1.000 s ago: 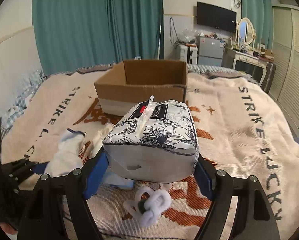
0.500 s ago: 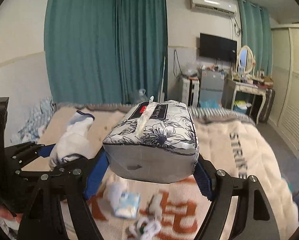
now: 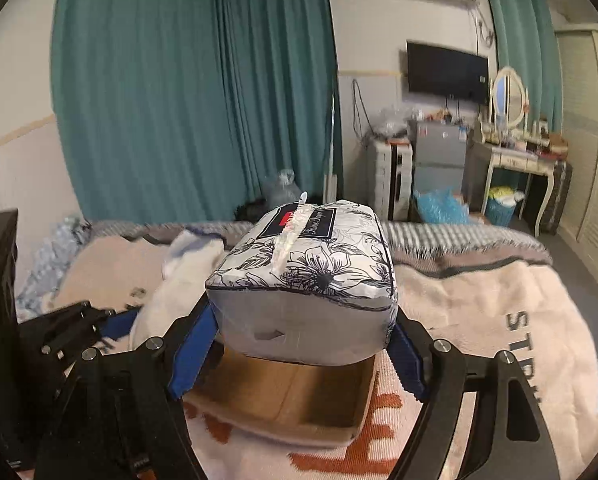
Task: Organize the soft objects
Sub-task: 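Lower glove and floral tissue pack into the box and open both grippers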
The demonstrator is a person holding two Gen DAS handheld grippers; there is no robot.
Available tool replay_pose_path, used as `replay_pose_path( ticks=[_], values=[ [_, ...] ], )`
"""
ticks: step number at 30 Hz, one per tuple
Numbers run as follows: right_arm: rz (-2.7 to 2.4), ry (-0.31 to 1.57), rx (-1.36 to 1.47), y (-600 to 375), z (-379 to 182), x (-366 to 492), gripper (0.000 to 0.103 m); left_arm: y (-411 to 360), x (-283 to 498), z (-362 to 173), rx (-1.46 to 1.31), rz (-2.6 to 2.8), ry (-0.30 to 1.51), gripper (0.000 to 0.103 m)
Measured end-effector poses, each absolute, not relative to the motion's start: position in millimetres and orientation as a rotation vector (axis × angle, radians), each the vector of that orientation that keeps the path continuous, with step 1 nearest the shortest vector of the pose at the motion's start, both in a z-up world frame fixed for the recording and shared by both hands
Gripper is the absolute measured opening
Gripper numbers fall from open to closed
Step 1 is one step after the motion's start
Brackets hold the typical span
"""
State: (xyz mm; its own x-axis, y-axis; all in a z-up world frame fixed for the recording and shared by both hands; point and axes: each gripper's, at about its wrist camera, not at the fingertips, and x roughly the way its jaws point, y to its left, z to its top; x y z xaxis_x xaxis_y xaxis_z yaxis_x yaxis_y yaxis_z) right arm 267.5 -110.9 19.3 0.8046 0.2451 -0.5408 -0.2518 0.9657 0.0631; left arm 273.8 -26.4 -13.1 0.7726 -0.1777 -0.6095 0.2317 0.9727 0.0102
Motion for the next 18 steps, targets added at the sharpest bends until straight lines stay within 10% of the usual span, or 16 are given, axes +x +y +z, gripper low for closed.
replay_pose_path(
  ticks=[6, 9, 18],
  values=[
    [0.299, 0.652, 0.023, -122.7, -28.3, 306.3, 0.08, -17.3, 301.8, -49.8, 0.085, -0.19, 0.692, 0.061],
    [0.315, 0.692, -0.002, -124.2, -36.3, 316.9, 0.085, -17.3, 295.6, -48.1, 0.073, -0.189, 0.686, 0.091],
    [0.296, 0.624, -0.017, -130.1, 15.1, 278.2, 0.092, -21.1, 254.6, 5.2, 0.134, -0.128, 0.639, 0.092]
  ],
)
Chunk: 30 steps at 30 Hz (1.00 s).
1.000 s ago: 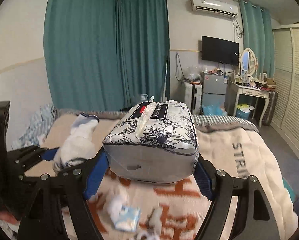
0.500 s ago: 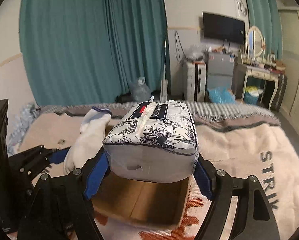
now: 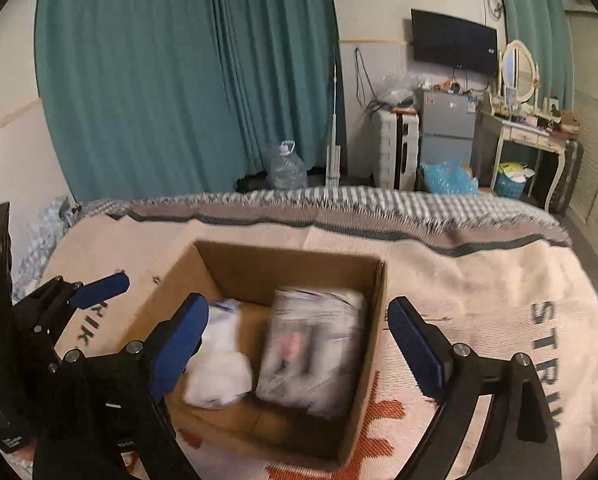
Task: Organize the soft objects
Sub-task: 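Lower glove and floral tissue pack into the box and open both grippers, then move both tools back toward the remaining items on the blanket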
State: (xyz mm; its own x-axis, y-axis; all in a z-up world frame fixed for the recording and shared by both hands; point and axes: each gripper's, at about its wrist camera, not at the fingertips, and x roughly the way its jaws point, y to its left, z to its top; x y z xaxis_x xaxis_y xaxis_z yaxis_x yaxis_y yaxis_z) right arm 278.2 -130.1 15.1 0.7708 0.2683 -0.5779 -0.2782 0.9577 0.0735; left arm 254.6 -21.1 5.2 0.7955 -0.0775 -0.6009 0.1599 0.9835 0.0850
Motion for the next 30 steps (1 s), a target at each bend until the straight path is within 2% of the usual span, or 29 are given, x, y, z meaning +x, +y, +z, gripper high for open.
replay_pose_path(
  ticks=[8, 15, 20, 25, 30],
  values=[
    [0.227, 0.478, -0.081, -149.8, 135.6, 165.8, 0.099, -14.4, 156.0, 104.2, 0.098, -0.151, 0.508, 0.092],
    [0.18, 0.444, -0.123, -159.4, 183.3, 64.1, 0.103, -3.0, 69.3, 145.8, 0.076, -0.142, 0.46, 0.092],
    [0.162, 0.491, -0.166, -156.7, 165.3, 14.5, 0.103, 5.8, 26.7, 136.4, 0.084, -0.116, 0.469, 0.092],
    [0.164, 0.58, -0.172, -149.6, 101.3, -13.8, 0.103, 7.2, 4.0, 93.8, 0.075, -0.095, 0.504, 0.092],
    [0.174, 0.694, -0.149, -140.8, 25.3, -7.5, 0.103, 5.6, -0.2, 40.7, 0.063, -0.104, 0.56, 0.092]
  ],
)
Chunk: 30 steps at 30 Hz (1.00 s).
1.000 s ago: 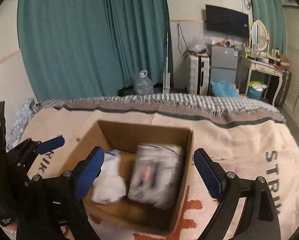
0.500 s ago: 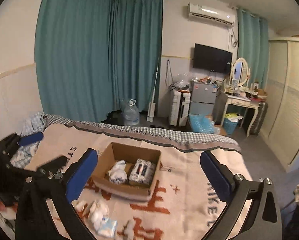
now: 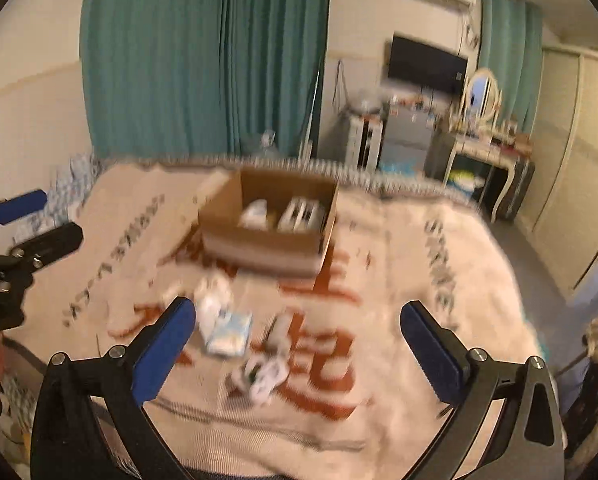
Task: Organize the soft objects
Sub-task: 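Move both tools back toward the remaining items on the blanket, then grasp the white plush toy with the right gripper while the left grasps a white sock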
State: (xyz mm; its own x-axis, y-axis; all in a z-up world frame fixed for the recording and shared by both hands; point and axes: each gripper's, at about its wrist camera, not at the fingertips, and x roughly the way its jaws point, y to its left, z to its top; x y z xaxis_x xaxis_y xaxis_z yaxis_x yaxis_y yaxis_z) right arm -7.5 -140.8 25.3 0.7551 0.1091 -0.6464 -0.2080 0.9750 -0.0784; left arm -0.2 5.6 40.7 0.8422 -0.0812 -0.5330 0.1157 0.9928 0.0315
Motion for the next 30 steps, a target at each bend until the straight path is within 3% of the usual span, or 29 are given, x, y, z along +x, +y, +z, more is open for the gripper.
replay_pose_path(
  ticks=[7, 8, 10, 14, 17, 19, 21, 30],
  values=[
    [0.193, 0.848, -0.084, -133.3, -68.9, 22.2, 0.101, 19.3, 15.9, -21.0, 0.013, -0.023, 0.629, 0.092],
    [0.191, 0.868, -0.072, -133.1, -81.9, 28.5, 0.097, 21.2, 20.4, -27.7, -0.003, -0.024, 0.649, 0.092],
    [0.177, 0.906, -0.055, -130.4, -101.5, 38.9, 0.076, 24.1, 27.8, -42.1, -0.031, -0.031, 0.697, 0.092],
    [0.213, 1.009, 0.006, -125.5, -139.2, 51.5, 0.072, 21.0, 40.6, -66.3, -0.032, -0.04, 0.755, 0.092],
    [0.237, 1.054, 0.001, -121.9, -151.8, 54.3, 0.059, 15.3, 47.4, -78.8, -0.025, -0.055, 0.785, 0.092],
    [0.251, 1.051, 0.016, -123.1, -150.2, 53.5, 0.044, 12.5, 50.2, -83.9, -0.022, -0.066, 0.8, 0.092],
    [0.256, 1.037, 0.025, -125.5, -144.2, 51.2, 0.039, 9.3, 50.6, -85.3, -0.016, -0.074, 0.805, 0.092],
    [0.184, 0.898, -0.046, -162.3, -66.3, 50.5, 0.037, -27.1, 54.8, -81.7, 0.011, -0.119, 0.839, 0.09]
  ],
)
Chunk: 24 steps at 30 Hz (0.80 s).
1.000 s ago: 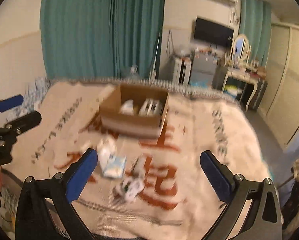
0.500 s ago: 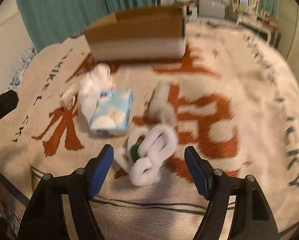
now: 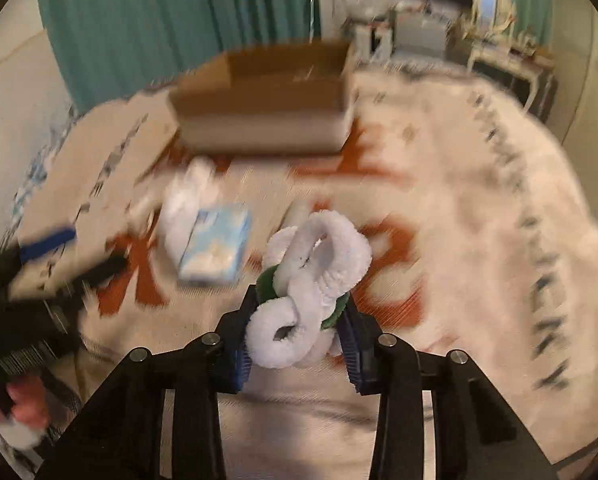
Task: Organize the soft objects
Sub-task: 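Grasp the white plush toy with the right gripper while the left grasps a white sock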
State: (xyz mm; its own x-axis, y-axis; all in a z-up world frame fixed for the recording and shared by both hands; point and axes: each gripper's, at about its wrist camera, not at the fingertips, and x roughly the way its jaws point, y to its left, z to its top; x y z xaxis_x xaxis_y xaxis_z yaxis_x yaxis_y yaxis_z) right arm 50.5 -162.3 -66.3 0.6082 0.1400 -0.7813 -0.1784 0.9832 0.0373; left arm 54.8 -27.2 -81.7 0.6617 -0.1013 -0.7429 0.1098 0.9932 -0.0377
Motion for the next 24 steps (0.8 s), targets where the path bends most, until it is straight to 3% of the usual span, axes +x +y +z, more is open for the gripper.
replay_pose_path(
  ticks=[4, 7, 9, 11, 19, 20, 24],
  values=[
    [0.194, 0.847, -0.057, -181.4, -30.7, 72.5, 0.037, -59.7, 69.6, -73.6, -0.013, -0.151, 0.823, 0.089],
    [0.179, 0.842, -0.004, -196.4, -30.6, 81.7, 0.037, -79.7, 82.1, -73.2, -0.024, -0.162, 0.812, 0.078],
    [0.14, 0.859, 0.014, -208.1, -41.2, 86.1, 0.037, -91.3, 91.3, -78.6, -0.017, -0.157, 0.822, 0.078],
    [0.098, 0.881, 0.03, -218.6, -53.1, 91.7, 0.037, -102.5, 100.2, -87.6, -0.021, -0.177, 0.84, 0.064],
    [0.022, 0.936, 0.098, -249.8, -87.1, 104.9, 0.037, -132.2, 128.3, -131.2, 0.062, -0.197, 0.91, 0.063],
    [0.022, 0.938, 0.102, -251.2, -89.4, 105.8, 0.037, -133.5, 130.6, -135.2, 0.064, -0.202, 0.912, 0.054],
    [0.02, 0.956, 0.118, -255.0, -99.8, 111.5, 0.037, -135.3, 135.4, -149.5, 0.077, -0.216, 0.935, 0.039]
  ],
)
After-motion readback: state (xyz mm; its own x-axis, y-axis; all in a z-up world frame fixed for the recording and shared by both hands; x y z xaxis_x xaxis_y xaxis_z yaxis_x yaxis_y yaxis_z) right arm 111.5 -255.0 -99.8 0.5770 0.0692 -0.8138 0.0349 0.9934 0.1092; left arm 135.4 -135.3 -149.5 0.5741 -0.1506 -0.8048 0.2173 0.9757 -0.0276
